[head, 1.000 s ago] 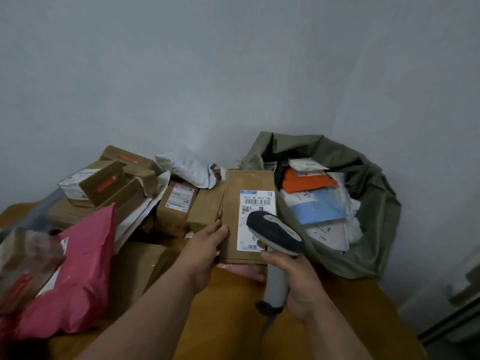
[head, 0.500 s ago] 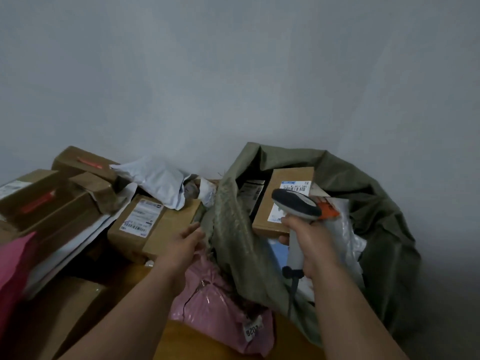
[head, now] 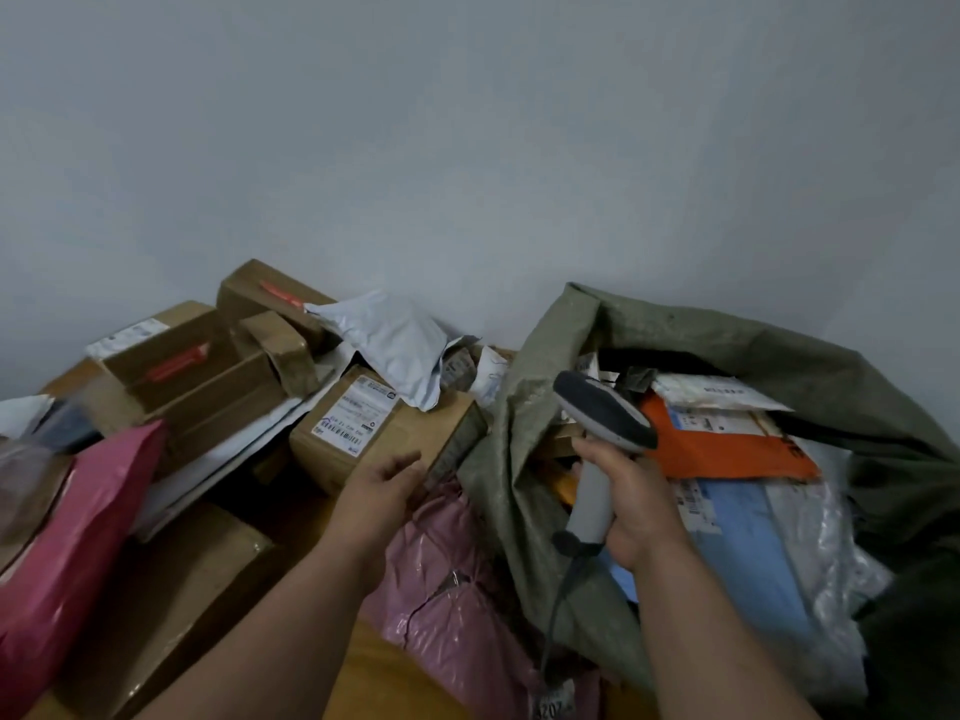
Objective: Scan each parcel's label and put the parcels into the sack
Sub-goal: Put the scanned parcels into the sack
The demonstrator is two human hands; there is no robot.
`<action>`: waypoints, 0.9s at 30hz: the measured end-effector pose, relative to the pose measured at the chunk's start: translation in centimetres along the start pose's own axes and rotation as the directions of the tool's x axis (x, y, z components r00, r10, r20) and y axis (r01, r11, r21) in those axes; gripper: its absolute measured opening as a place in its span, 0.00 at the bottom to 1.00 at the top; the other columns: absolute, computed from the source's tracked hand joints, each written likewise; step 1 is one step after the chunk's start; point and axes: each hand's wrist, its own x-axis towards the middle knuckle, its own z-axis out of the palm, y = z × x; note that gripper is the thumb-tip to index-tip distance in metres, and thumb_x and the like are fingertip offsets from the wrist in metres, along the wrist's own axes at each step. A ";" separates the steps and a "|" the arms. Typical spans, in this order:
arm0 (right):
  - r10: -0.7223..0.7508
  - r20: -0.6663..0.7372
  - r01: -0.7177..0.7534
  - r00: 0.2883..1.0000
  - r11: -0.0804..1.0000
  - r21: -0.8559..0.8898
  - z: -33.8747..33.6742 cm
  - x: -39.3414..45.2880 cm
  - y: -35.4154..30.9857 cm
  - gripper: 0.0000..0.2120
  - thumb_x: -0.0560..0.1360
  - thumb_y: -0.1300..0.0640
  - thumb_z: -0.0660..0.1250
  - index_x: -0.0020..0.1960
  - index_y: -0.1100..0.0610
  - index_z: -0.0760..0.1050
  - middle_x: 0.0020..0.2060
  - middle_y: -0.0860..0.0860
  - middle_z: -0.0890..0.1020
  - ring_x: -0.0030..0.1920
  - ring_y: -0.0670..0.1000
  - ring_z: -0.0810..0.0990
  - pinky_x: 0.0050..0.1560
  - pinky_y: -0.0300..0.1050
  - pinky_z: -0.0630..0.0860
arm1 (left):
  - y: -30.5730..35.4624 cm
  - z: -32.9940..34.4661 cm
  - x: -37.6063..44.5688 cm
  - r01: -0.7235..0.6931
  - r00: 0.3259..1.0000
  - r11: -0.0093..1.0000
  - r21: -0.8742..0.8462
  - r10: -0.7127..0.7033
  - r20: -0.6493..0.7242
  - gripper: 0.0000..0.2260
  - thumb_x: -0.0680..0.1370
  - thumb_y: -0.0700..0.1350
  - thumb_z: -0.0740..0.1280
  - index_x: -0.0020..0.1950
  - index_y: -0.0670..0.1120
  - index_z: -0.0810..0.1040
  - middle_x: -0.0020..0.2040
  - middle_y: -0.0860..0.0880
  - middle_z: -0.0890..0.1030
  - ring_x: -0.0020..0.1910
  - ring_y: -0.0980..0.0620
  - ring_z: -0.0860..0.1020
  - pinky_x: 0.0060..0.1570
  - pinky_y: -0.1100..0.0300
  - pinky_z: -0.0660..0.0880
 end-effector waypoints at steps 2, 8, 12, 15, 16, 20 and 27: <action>-0.020 -0.068 0.020 0.997 1.000 0.000 0.2 -0.3 0.0 0.07 0.74 0.62 0.74 0.49 0.52 0.83 0.41 0.50 0.87 0.43 0.51 0.86 0.41 0.45 0.80 | 0.1 -0.4 -0.1 0.000 1.000 1.000 -0.005 0.000 -0.024 0.07 0.81 0.39 0.65 0.54 0.48 0.81 0.36 0.52 0.85 0.32 0.59 0.82 0.28 0.67 0.76; -0.155 -0.189 0.136 0.970 0.985 -0.109 1.9 -2.8 -0.3 0.03 0.74 0.63 0.74 0.46 0.57 0.83 0.32 0.49 0.85 0.37 0.49 0.83 0.40 0.46 0.81 | -0.1 -2.7 -0.1 -0.031 0.999 0.999 0.028 0.032 -0.031 0.07 0.81 0.43 0.67 0.57 0.52 0.81 0.52 0.48 0.81 0.51 0.50 0.78 0.49 0.56 0.74; -0.085 -0.039 0.081 0.996 0.993 -0.087 6.2 -5.8 1.2 0.01 0.75 0.64 0.73 0.45 0.60 0.82 0.31 0.53 0.83 0.31 0.50 0.83 0.30 0.44 0.78 | -0.2 -5.6 -0.5 -0.090 0.995 0.995 0.051 0.091 -0.033 0.11 0.81 0.44 0.67 0.62 0.49 0.80 0.53 0.48 0.82 0.50 0.51 0.79 0.42 0.59 0.72; -0.030 0.048 0.036 0.998 0.989 -0.141 11.1 -8.4 4.4 0.03 0.73 0.63 0.74 0.41 0.59 0.84 0.32 0.56 0.84 0.33 0.53 0.83 0.33 0.47 0.79 | 0.3 -9.6 -1.3 -0.143 0.989 0.983 0.117 0.147 -0.026 0.09 0.81 0.47 0.67 0.61 0.51 0.79 0.51 0.50 0.82 0.49 0.53 0.80 0.38 0.60 0.72; -0.011 0.072 0.022 0.997 0.986 -0.163 12.8 -9.2 5.7 0.01 0.72 0.62 0.75 0.42 0.59 0.85 0.34 0.57 0.84 0.34 0.53 0.83 0.35 0.48 0.79 | 0.6 -11.3 -1.7 -0.165 0.985 0.975 0.147 0.169 -0.019 0.08 0.81 0.48 0.67 0.60 0.52 0.78 0.51 0.52 0.82 0.49 0.55 0.80 0.39 0.60 0.73; 0.082 0.145 -0.039 0.986 0.959 -0.281 19.8 -12.0 10.7 0.14 0.64 0.53 0.79 0.48 0.55 0.85 0.37 0.55 0.87 0.39 0.55 0.86 0.41 0.50 0.82 | 1.5 -19.2 -2.9 -0.248 0.964 0.932 0.264 0.265 -0.029 0.10 0.82 0.46 0.64 0.63 0.53 0.78 0.55 0.53 0.81 0.53 0.56 0.79 0.54 0.57 0.77; 0.106 0.276 0.002 0.955 0.931 -0.366 29.3 -15.6 15.0 0.10 0.70 0.58 0.78 0.51 0.54 0.83 0.36 0.50 0.87 0.41 0.53 0.85 0.43 0.49 0.81 | 2.4 -31.2 -4.3 -0.360 0.840 0.883 0.301 0.447 -0.308 0.07 0.80 0.46 0.66 0.54 0.53 0.82 0.47 0.54 0.83 0.47 0.53 0.80 0.51 0.51 0.79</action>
